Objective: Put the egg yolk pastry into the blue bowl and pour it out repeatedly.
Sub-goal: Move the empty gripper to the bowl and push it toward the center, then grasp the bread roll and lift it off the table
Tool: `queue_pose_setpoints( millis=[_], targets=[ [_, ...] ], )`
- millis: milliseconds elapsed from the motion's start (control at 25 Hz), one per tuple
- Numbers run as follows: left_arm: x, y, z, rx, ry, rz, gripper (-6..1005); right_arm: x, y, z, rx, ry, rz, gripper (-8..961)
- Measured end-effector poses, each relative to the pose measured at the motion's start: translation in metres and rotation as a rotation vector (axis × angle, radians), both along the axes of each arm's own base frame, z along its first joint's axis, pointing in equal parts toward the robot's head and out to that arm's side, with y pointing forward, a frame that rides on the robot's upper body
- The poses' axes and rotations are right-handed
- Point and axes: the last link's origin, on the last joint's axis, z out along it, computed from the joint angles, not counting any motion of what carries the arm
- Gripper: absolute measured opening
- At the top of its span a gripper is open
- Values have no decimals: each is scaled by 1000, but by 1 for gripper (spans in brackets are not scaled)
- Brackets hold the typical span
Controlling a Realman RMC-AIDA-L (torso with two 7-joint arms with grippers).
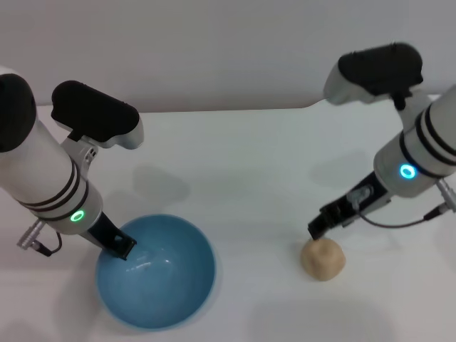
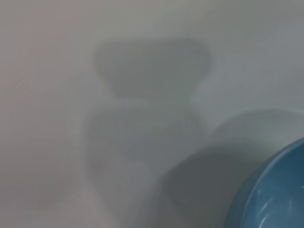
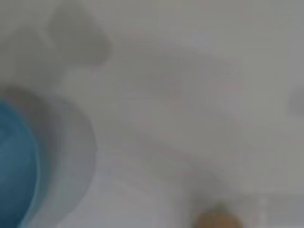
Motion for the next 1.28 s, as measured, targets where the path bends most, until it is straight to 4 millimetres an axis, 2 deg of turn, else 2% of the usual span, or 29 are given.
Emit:
queue_pose_setpoints(
  millis=[400,840,1280],
  targets=[
    [8,5,-1,3,-2,-24,0,15,-14,-10,-74,-51,-46,544],
    [10,6,-1,10,-5,-24,-2,24,-6,-10,-45,-89,-30,544],
    [9,6,-1,10,-6,-13,-1,26,-7,-28,-86,-49,-41,545]
  ],
)
